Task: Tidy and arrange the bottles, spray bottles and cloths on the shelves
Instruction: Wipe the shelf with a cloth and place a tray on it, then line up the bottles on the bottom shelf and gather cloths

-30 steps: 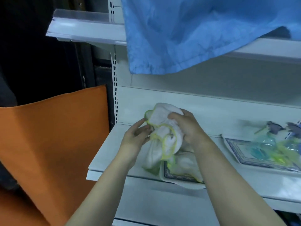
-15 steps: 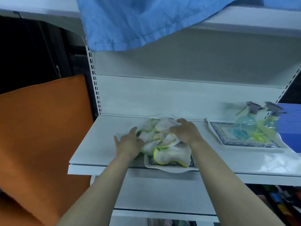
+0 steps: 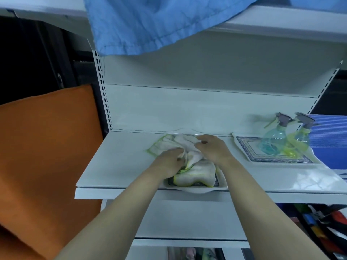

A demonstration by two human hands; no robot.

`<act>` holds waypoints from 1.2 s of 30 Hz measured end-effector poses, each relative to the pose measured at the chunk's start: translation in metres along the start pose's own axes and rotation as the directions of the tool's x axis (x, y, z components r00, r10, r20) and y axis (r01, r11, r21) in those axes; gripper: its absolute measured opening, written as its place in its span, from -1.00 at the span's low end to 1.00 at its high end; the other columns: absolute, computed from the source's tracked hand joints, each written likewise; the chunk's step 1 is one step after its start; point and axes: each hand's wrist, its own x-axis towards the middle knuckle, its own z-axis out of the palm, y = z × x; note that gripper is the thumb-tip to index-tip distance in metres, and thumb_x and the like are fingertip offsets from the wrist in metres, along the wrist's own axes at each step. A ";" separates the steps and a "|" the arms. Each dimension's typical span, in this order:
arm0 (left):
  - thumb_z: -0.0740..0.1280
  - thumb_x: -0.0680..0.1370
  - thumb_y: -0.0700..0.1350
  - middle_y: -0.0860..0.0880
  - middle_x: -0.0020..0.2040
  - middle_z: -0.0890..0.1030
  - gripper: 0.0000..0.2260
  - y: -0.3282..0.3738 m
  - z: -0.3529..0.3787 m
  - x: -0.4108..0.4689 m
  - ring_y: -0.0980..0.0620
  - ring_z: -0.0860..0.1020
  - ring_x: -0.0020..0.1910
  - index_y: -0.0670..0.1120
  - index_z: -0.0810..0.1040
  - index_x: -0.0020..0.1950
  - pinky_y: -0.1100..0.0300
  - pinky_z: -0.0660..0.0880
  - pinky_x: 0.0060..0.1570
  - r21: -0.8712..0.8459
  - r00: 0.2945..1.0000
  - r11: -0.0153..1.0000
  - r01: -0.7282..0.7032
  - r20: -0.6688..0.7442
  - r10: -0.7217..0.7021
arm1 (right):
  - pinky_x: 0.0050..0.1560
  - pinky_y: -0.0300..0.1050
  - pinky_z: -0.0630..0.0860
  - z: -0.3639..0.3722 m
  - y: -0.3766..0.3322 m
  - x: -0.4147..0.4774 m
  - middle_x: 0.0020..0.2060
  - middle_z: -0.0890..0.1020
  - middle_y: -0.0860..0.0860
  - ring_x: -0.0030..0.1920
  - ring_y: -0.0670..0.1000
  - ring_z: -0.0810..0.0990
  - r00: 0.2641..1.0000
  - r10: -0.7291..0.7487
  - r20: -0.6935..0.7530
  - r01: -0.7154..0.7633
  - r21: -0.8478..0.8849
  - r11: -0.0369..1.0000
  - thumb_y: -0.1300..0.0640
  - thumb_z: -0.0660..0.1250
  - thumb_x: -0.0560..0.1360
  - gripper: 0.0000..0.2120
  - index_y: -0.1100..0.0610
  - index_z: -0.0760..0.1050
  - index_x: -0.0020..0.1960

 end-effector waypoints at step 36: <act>0.29 0.61 -0.15 0.02 0.04 0.67 -0.68 0.159 0.148 -0.201 0.12 0.62 -0.16 -0.03 0.51 0.37 0.09 0.57 0.10 -0.720 0.932 0.688 -0.094 -0.307 -0.194 | -0.01 -0.02 0.58 -0.106 0.153 -0.277 -0.08 0.68 0.14 -0.11 0.06 0.63 0.986 0.003 -0.167 0.065 0.399 0.915 0.20 0.30 0.52 -0.77 -0.02 0.60 0.11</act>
